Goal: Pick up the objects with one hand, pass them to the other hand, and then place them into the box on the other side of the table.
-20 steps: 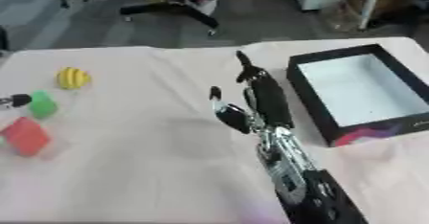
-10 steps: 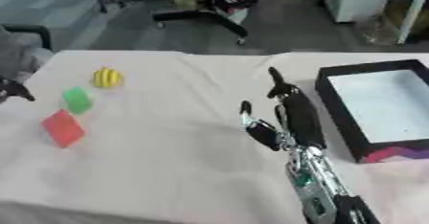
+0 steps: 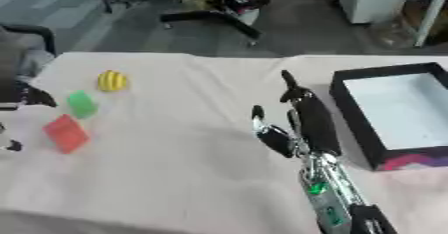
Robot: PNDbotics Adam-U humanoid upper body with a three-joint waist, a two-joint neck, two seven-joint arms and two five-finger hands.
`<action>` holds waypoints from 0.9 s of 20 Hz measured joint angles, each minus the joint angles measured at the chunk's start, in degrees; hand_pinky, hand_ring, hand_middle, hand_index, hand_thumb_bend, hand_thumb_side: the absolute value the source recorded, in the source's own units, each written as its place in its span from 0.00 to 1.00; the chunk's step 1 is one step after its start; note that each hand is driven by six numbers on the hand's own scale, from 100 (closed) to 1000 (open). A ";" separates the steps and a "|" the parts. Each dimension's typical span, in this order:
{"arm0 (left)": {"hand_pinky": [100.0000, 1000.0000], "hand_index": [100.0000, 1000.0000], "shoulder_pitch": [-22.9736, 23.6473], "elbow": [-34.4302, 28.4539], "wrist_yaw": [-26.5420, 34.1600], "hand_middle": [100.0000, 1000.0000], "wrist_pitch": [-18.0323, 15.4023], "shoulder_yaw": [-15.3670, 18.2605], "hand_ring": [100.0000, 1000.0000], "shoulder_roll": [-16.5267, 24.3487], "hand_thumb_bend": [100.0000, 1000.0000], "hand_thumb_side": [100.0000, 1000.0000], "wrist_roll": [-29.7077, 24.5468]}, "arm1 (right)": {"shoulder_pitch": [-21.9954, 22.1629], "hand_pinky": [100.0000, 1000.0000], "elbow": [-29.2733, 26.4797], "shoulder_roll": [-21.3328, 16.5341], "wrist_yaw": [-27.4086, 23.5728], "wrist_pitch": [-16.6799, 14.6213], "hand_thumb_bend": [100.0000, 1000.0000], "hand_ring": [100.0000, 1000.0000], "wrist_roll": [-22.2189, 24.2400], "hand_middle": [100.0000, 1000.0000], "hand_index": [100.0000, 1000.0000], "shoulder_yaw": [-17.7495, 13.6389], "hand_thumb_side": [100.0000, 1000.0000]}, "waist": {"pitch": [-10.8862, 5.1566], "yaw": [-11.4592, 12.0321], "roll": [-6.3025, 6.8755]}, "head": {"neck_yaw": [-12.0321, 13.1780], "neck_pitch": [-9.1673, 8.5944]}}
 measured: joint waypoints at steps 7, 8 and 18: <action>0.83 0.80 -1.95 3.26 -4.01 0.72 -1.21 0.06 0.71 -4.70 0.47 0.22 2.72 | 0.02 0.33 0.00 0.21 0.00 0.02 0.15 0.77 -0.02 0.53 1.00 0.00 0.45 | 0.02 -0.07 -0.40 | 0.77 0.00; 0.80 0.73 -2.06 3.70 -4.17 0.65 -1.51 0.22 0.64 -5.15 0.32 0.19 2.79 | 0.02 0.33 0.00 0.32 -0.02 0.04 0.15 0.77 -0.04 0.53 1.00 0.00 0.45 | 0.03 -0.07 -0.40 | 0.77 0.00; 0.67 0.46 -2.77 0.58 3.93 0.36 1.14 3.90 0.39 -5.28 0.04 0.18 5.11 | 0.28 0.34 -0.01 0.47 -0.01 0.15 0.15 0.77 -0.21 0.54 1.00 0.02 0.45 | 0.08 0.33 -0.55 | -0.48 0.00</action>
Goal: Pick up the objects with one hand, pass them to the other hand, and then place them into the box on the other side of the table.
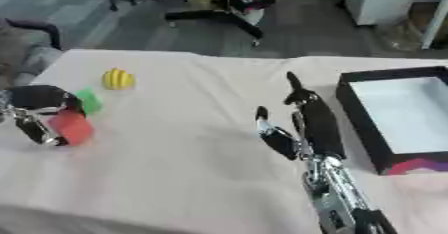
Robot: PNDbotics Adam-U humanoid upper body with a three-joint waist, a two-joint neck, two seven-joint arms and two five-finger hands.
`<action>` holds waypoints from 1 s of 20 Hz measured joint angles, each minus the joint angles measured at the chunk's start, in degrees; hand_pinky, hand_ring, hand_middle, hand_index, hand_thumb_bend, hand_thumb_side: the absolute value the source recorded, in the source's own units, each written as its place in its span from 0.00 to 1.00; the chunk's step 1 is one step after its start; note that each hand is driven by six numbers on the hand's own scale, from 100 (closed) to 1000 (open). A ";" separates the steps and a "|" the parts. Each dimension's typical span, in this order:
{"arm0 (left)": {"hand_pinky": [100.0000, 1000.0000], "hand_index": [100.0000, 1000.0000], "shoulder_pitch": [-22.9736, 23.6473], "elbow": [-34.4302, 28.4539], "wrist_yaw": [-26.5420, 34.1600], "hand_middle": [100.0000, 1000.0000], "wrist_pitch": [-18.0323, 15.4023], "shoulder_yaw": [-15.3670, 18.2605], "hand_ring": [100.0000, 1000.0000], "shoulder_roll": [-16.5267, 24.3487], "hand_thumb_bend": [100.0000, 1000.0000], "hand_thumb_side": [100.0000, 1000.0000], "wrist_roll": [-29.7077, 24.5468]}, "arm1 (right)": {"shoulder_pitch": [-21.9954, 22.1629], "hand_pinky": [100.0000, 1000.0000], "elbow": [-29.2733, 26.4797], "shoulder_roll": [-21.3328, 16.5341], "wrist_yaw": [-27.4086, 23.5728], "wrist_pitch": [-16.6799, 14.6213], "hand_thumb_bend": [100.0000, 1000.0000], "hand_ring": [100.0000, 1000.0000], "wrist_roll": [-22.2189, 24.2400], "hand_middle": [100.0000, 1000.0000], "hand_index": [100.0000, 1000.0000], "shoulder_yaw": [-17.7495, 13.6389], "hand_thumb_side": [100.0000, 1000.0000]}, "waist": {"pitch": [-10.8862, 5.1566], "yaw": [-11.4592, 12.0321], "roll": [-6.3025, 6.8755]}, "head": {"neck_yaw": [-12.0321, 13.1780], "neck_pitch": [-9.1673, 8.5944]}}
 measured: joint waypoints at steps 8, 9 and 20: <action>0.63 0.45 -7.73 -8.90 28.95 0.39 4.38 0.05 0.40 -10.14 0.39 0.06 -8.27 | -0.72 0.40 -0.91 0.22 4.49 0.08 0.18 0.79 3.67 0.58 1.00 1.12 0.43 | 0.47 0.08 -1.65 | -5.15 0.00; 0.63 0.45 -8.22 -9.70 33.53 0.39 5.31 -0.45 0.40 -12.51 0.44 0.06 -10.36 | -1.00 0.41 -1.30 0.36 5.49 0.05 0.19 0.79 4.41 0.59 1.00 1.35 0.43 | 0.59 -0.09 -1.99 | -5.62 0.00; 0.62 0.46 -10.22 -17.85 70.26 0.41 20.65 -7.25 0.42 -27.69 0.67 0.01 -28.58 | -2.96 0.77 -2.98 1.00 21.47 -1.21 0.30 0.84 15.47 0.77 0.96 3.18 0.41 | 1.03 -0.71 -2.56 | -9.19 0.00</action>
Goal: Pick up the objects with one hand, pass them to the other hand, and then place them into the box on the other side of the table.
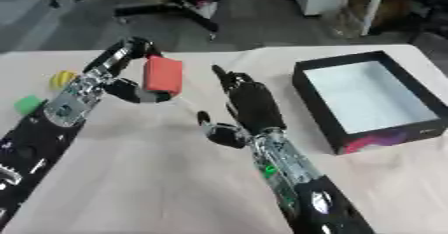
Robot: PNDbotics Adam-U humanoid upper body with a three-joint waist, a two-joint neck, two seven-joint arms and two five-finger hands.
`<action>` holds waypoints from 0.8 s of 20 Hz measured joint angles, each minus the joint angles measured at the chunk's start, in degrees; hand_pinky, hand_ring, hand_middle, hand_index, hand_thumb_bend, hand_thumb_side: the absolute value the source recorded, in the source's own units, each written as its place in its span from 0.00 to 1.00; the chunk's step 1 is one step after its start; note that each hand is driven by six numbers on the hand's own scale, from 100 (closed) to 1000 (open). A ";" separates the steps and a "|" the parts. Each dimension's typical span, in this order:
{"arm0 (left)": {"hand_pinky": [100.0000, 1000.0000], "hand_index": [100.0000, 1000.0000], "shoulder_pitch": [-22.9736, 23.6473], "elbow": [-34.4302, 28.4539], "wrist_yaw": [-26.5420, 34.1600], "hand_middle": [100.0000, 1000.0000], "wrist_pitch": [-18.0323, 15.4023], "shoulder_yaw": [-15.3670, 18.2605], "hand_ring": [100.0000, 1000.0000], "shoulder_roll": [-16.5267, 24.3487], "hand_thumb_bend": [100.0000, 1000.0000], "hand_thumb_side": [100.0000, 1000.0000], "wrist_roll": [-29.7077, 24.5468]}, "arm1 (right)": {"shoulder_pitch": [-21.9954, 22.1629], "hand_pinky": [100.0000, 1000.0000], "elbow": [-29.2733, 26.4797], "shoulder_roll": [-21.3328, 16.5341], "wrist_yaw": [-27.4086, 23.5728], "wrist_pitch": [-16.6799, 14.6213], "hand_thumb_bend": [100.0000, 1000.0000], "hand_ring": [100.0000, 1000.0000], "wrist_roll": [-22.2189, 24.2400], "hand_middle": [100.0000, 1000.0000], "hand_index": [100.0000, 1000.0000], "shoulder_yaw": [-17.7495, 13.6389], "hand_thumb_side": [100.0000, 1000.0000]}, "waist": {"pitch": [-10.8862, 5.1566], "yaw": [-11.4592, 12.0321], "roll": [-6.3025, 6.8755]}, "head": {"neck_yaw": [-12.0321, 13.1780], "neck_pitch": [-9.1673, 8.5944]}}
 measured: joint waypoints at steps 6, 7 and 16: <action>0.64 0.48 -0.01 -1.63 7.10 0.42 5.65 -4.43 0.43 -0.58 0.71 0.01 -7.35 | -0.82 0.92 0.00 0.02 9.91 -0.36 0.34 0.88 5.49 0.83 0.94 0.74 0.40 | -0.01 0.12 0.14 | -1.80 0.00; 0.64 0.48 -0.01 -1.69 7.70 0.42 6.39 -4.79 0.43 -0.57 0.71 0.00 -8.31 | -0.96 0.93 0.00 0.02 11.41 -0.01 0.34 0.89 5.92 0.83 0.94 0.85 0.41 | -0.02 0.22 0.12 | -2.02 0.00; 0.63 0.48 0.87 0.29 11.15 0.42 12.75 -4.14 0.43 0.41 0.72 0.00 -9.11 | -1.35 0.86 0.68 0.18 16.18 4.77 0.34 0.87 6.06 0.80 0.94 1.37 0.43 | -0.03 0.61 -0.10 | -3.36 -0.01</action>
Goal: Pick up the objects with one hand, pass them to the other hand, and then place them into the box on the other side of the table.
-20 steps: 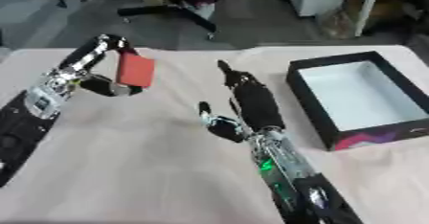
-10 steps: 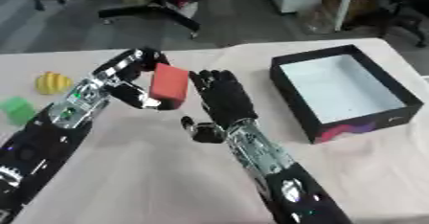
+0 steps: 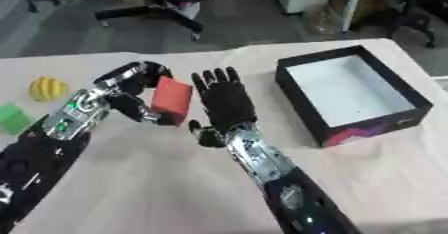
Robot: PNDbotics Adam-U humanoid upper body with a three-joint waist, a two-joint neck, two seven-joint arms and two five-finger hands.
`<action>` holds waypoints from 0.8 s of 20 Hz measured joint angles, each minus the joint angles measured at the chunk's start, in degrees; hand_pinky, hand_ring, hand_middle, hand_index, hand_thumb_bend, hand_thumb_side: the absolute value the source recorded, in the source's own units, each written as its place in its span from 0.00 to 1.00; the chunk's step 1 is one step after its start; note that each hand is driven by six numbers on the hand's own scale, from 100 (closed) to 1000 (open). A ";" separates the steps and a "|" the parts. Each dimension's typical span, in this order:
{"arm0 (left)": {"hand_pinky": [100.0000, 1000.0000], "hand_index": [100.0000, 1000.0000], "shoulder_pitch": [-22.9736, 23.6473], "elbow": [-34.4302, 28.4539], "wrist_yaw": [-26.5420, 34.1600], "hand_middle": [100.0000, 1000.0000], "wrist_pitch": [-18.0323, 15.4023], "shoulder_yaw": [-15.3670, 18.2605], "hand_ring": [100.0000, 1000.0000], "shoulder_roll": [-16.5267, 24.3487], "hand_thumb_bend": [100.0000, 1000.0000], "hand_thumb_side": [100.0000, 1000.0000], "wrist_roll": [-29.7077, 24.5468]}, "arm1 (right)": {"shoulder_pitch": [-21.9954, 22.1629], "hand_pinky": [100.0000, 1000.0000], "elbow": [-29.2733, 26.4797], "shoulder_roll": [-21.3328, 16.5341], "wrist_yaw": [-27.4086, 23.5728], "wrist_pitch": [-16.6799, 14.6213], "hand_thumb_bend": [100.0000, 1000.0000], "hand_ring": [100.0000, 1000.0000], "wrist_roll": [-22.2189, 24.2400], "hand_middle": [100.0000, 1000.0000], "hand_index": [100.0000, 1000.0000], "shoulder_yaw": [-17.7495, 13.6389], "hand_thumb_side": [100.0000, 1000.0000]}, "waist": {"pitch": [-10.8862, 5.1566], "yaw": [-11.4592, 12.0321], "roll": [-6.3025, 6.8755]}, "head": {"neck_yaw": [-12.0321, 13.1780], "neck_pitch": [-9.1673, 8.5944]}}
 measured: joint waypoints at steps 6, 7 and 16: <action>0.63 0.48 -0.07 3.07 1.98 0.42 2.57 1.07 0.43 0.49 0.73 0.00 0.13 | -0.58 0.79 -0.05 0.10 0.39 2.48 0.38 0.82 -1.98 0.76 0.91 0.32 0.41 | 0.00 -0.23 -0.15 | -0.41 -0.03; 0.63 0.48 -0.22 3.38 2.30 0.42 2.64 1.07 0.43 0.48 0.73 0.00 -0.24 | -0.88 0.79 -0.19 0.11 0.64 2.70 0.38 0.81 -2.24 0.75 0.90 0.53 0.41 | 0.01 -0.34 -0.24 | -0.44 -0.04; 0.63 0.48 -1.72 3.78 5.21 0.42 2.84 1.06 0.43 -0.98 0.74 0.00 -2.48 | -3.11 0.80 -1.76 0.30 1.46 -1.38 0.39 0.80 -3.54 0.75 0.89 3.17 0.38 | 0.03 -0.84 -0.32 | -0.98 -0.10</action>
